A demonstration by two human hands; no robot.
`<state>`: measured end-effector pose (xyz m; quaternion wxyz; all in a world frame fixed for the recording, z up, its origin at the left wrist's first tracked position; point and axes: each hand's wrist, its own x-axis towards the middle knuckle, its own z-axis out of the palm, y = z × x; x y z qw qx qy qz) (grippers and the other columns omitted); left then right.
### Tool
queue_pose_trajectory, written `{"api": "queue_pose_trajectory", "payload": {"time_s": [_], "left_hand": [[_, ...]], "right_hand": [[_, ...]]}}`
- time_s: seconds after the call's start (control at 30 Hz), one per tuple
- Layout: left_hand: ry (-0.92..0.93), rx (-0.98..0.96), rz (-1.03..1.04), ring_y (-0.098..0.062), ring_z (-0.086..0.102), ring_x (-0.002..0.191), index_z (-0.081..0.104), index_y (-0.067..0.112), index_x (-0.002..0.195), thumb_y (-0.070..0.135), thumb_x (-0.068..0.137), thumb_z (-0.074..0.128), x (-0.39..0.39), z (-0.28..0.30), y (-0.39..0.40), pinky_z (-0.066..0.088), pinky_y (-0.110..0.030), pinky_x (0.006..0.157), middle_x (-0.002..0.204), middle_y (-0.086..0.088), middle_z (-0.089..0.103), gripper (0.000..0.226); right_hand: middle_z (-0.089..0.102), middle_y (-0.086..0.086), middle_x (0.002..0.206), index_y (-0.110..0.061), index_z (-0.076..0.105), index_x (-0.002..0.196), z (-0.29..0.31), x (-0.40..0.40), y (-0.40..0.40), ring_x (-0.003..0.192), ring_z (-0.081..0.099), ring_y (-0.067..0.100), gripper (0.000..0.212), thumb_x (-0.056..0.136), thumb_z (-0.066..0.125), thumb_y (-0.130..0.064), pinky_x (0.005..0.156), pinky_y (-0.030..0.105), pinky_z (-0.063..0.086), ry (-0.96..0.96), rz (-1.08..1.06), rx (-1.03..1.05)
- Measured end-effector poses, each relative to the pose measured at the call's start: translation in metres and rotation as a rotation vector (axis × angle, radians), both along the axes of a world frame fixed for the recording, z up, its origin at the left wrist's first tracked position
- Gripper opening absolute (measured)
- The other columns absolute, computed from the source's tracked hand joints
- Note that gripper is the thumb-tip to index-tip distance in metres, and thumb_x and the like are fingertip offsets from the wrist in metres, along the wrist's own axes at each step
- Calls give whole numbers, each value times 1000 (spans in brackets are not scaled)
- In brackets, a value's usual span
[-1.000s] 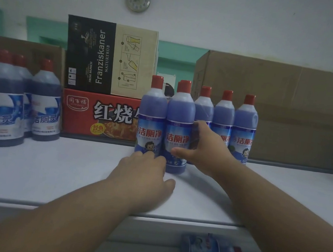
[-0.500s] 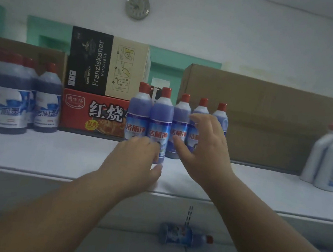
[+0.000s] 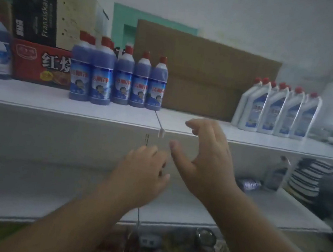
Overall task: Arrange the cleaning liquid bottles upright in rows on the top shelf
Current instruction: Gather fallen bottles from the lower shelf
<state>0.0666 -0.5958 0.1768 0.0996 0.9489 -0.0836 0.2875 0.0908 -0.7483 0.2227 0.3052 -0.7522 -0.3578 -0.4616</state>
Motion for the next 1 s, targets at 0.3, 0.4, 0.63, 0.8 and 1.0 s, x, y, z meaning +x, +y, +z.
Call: {"api": "queue_pose_trajectory", "payload": {"time_s": [0.3, 0.4, 0.63, 0.8, 1.0], "left_hand": [[207, 14, 35, -20, 49, 99, 52, 25, 106, 44, 91, 53, 39, -88, -40, 45, -38, 86, 105, 4, 51, 24], [256, -17, 42, -19, 49, 99, 52, 26, 108, 42, 91, 53, 72, -108, -32, 47, -38, 86, 107, 4, 52, 23], [358, 37, 62, -22, 56, 97, 55, 20, 114, 38, 92, 55, 173, -152, 3, 52, -38, 81, 115, -2, 57, 28], [410, 23, 48, -29, 57, 103, 56, 15, 116, 32, 88, 62, 237, -183, 37, 45, -33, 76, 117, -8, 57, 33], [350, 183, 128, -45, 58, 103, 60, 2, 119, 22, 66, 82, 283, -212, 70, 49, -50, 85, 114, -25, 58, 60]], "right_hand": [[50, -9, 106, -12, 60, 119, -79, 7, -62, 100, 54, 14, 42, 88, 67, -38, 88, 31, 45, 237, -116, -26], [47, -12, 107, -14, 59, 122, -94, 27, -59, 103, 51, 11, 41, 90, 67, -39, 91, 29, 42, 312, -151, -58], [60, 2, 108, -10, 60, 119, -140, 107, -24, 101, 54, 18, 42, 89, 63, -40, 89, 33, 43, 391, -223, -88], [61, 6, 111, -11, 61, 117, -170, 154, 3, 101, 56, 23, 41, 87, 67, -37, 86, 37, 44, 502, -241, -123], [59, 5, 116, -12, 60, 120, -188, 194, 12, 104, 57, 26, 41, 88, 67, -36, 83, 30, 37, 617, -255, -154]]}}
